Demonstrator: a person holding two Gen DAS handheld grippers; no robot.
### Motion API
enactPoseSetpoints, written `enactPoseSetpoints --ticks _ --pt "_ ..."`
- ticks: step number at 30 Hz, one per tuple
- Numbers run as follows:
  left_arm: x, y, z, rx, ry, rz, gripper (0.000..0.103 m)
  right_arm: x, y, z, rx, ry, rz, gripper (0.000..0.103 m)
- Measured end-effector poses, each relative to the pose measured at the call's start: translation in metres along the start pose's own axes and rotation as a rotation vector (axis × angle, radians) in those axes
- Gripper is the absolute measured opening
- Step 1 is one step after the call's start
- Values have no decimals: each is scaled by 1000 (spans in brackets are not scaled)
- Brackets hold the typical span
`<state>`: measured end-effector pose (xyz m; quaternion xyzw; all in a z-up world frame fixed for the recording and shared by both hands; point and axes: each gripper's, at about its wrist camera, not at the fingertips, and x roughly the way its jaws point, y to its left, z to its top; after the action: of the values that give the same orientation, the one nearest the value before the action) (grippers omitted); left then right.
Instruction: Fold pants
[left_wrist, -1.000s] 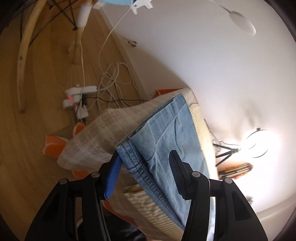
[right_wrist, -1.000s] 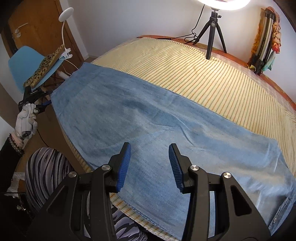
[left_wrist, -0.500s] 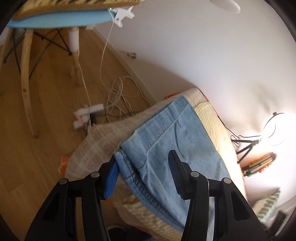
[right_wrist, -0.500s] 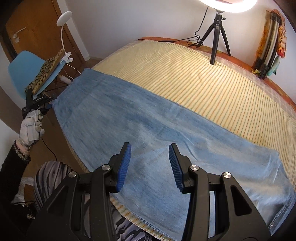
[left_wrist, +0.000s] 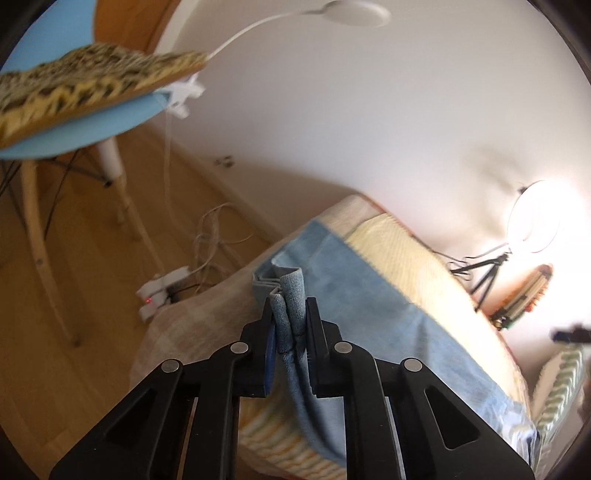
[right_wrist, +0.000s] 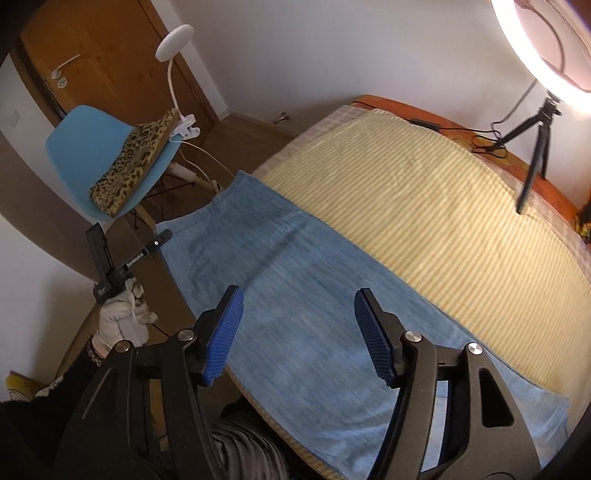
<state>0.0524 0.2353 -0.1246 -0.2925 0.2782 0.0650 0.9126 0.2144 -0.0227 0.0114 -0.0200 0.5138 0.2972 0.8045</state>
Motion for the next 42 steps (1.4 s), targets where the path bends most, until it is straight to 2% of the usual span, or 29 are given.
enactPoseSetpoints --ticks 5,8,12,19,25,30,36,37,38,39,40,41,42 --pt "-8 -28 -1 86 -16 -66 11 67 38 56 -2 75 91 66" --pt "-10 -48 -5 173 -4 -94 11 109 54 82 15 97 128 66" --pt "-9 -71 -12 284 12 -114 11 165 64 99 76 138 209 66" --pt "2 -93 -26 393 31 -125 11 237 91 119 92 198 239 66" --pt "8 -99 -37 411 37 -135 11 263 135 134 -33 277 116 66" --pt "10 -102 -41 425 34 -144 11 287 168 138 -179 354 -72 66" --pt "15 -103 -41 451 42 -144 11 312 177 130 -267 403 -226 65" --pt "14 -104 -43 458 42 -145 11 314 177 129 -265 403 -233 62" --pt "13 -105 -43 460 41 -147 11 315 176 129 -263 407 -239 53" --pt "12 -105 -43 457 42 -149 11 315 173 129 -257 410 -240 36" --pt "10 -105 -42 453 42 -150 11 314 170 129 -249 410 -240 28" --pt "9 -104 -41 450 42 -154 11 310 166 130 -235 403 -232 13" --pt "7 -104 -40 446 42 -158 11 304 162 131 -218 389 -216 11"
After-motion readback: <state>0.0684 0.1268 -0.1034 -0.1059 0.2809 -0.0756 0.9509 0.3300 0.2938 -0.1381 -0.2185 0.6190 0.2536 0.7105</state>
